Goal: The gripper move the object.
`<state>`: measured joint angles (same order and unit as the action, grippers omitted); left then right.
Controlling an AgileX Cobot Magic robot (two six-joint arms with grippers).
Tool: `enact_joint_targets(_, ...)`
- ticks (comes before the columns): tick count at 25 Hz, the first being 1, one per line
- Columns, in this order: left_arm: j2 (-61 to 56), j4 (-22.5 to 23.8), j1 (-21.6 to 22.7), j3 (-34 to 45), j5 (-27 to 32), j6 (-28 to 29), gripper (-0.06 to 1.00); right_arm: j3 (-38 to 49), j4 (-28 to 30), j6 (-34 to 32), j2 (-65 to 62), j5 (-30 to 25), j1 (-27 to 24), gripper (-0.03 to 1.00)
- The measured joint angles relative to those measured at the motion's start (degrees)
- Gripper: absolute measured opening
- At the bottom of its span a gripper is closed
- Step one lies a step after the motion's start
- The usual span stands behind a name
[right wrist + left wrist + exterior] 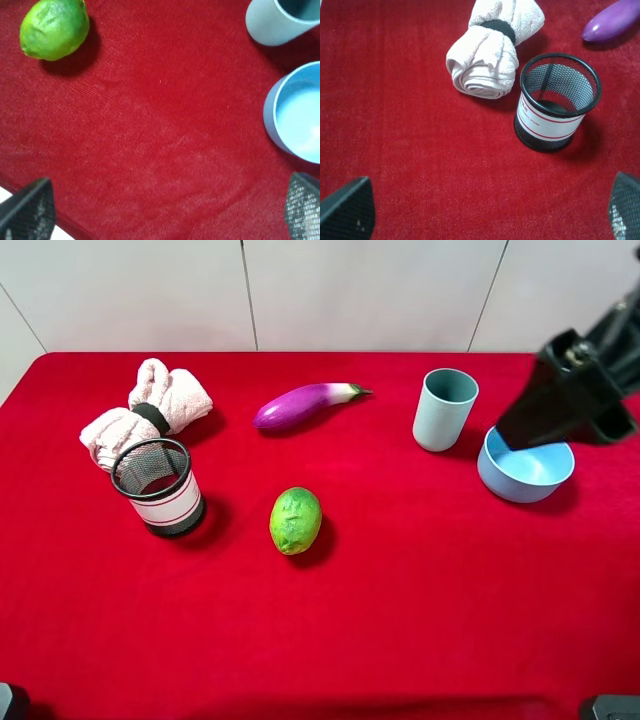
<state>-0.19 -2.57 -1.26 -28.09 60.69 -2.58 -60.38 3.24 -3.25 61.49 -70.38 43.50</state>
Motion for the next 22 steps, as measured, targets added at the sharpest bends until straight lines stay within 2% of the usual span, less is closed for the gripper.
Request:
enact_joint_targets(7, 0.0, 0.0, 0.0, 0.0, 0.0, 0.0, 0.92, 4.8, 0.1, -2.7, -5.3, 0.1, 0.0, 0.69)
enact_joint_targets(14, 0.0, 0.0, 0.0, 0.0, 0.0, 0.0, 0.92, 5.9, -0.3, -4.2, -5.5, 1.4, -1.3, 0.69)
enact_joint_targets(17, 0.0, 0.0, 0.0, 0.0, 0.0, 0.0, 0.92, 5.9, -1.3, -4.2, -5.5, 1.6, -6.4, 0.69)
enact_joint_targets(22, 0.0, 0.0, 0.0, 0.0, 0.0, 0.0, 0.92, 5.9, -3.8, -4.3, -6.9, 2.6, -18.6, 0.69)
